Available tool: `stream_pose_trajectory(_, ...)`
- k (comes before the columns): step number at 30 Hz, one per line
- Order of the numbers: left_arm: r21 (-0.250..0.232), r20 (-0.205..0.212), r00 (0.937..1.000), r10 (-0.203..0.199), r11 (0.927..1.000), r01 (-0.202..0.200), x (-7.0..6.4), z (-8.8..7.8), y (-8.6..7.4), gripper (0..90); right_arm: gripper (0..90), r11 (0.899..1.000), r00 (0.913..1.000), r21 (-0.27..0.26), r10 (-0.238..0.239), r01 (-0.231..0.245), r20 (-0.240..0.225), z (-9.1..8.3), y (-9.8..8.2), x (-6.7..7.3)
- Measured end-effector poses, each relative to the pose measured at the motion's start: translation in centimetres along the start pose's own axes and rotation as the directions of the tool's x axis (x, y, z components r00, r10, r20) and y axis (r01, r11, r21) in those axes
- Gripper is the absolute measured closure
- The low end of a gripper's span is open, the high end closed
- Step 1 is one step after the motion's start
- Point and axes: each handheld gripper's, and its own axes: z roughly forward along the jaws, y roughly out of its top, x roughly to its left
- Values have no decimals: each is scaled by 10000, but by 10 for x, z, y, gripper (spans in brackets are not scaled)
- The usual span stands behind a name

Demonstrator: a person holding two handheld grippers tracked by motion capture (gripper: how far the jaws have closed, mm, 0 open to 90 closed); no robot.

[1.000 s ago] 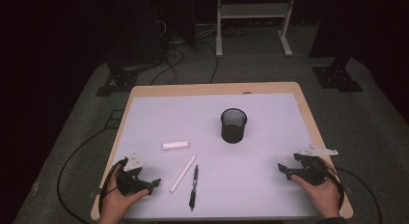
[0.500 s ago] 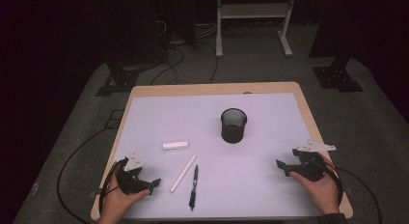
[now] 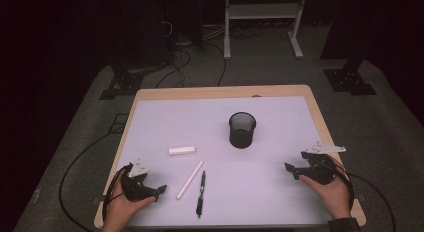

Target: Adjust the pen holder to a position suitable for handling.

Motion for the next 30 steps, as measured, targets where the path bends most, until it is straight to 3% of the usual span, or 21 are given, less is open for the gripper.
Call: stream_pose_trajectory(30, -3, 11, 10000, -5, 10000, 5, 0, 0, 0, 0, 230, 9984, 9991, -471, -326, 312, -279, 1, 29, 3)
